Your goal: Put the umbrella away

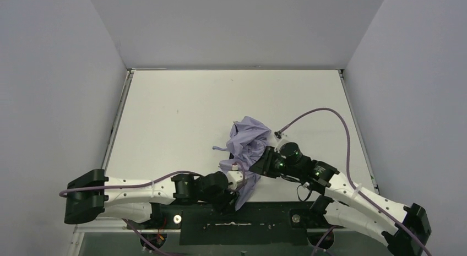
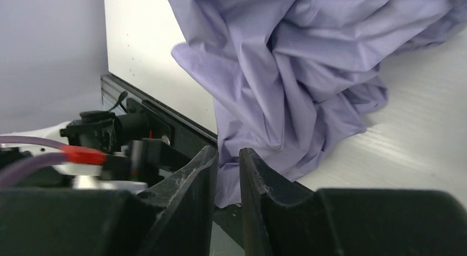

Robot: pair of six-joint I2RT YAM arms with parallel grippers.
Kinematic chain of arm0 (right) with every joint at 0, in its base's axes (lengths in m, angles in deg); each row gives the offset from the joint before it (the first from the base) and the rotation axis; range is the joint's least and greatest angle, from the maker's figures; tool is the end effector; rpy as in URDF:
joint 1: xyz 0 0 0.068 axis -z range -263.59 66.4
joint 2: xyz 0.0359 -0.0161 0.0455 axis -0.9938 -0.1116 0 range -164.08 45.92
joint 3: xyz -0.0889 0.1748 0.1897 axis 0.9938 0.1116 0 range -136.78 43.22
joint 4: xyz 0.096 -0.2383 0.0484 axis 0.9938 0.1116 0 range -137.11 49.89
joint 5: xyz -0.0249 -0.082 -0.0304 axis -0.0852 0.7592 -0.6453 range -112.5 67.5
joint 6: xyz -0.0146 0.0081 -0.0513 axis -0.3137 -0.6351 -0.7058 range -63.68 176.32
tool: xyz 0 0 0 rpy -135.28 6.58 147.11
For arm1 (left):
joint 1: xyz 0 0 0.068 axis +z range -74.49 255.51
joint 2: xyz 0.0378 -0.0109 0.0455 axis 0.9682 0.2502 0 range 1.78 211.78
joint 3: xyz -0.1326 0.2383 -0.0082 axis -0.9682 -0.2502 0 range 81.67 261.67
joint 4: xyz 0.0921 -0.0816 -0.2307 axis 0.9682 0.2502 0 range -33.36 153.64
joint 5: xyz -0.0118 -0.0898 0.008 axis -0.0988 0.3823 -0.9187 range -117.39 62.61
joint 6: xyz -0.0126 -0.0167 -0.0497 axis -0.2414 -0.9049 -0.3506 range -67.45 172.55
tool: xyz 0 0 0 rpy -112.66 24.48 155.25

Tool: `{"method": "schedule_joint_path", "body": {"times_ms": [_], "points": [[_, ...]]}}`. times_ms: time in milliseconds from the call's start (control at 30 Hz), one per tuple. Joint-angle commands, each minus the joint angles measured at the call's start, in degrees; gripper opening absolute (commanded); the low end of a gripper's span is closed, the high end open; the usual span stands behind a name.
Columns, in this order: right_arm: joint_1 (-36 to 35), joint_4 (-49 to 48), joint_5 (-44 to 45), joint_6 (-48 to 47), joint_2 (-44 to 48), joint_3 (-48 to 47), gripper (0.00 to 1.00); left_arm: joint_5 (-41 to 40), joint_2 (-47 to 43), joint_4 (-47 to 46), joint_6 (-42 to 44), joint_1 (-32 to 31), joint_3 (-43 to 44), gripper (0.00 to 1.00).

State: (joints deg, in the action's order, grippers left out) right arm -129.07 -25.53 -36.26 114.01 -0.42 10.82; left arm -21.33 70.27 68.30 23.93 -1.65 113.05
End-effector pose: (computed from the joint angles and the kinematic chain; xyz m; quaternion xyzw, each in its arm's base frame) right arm 0.1191 0.1331 0.2407 0.0394 0.8835 0.4223 0.1989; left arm 0.0467 -0.2220 0.1768 0.4011 0.8444 -0.3102 0.1726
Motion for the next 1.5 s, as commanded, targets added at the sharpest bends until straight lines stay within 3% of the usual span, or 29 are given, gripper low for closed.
{"method": "schedule_joint_path", "body": {"times_ms": [0, 200, 400, 500, 833, 1133, 1467], "points": [[-7.7, -17.11, 8.21, 7.14, -4.59, 3.72, 0.22, -4.52, -8.08, -1.69, -2.6, -0.18, 0.09, 0.43], [-13.25, -30.71, 8.1, 8.24, -15.81, 6.12, 0.21, -10.4, -19.68, 5.32, -3.02, 0.02, 1.5, 0.48], [-14.27, -27.38, 13.43, 8.44, -21.41, 8.48, 0.15, -17.39, -24.67, 11.52, -3.38, 2.24, 5.62, 0.5], [-13.53, -26.96, 16.03, 9.31, -21.89, 11.65, 0.13, -18.58, -23.81, 13.96, -4.27, 7.37, 7.93, 0.57], [-0.56, -22.93, 6.87, -1.53, -21.45, 13.11, 0.13, -6.16, -14.57, 2.22, -2.51, 26.15, 13.12, 0.7], [1.04, -23.7, 3.78, -2.28, -21.56, 12.97, 0.13, -1.24, 2.8, -10.75, -1.77, 27.25, 15.8, 0.72], [1.09, -23.53, 3.66, -1.58, -19.57, 13.54, 0.12, 0.81, 11.3, -16.16, 0.66, 31.74, 16.96, 0.71]]}}
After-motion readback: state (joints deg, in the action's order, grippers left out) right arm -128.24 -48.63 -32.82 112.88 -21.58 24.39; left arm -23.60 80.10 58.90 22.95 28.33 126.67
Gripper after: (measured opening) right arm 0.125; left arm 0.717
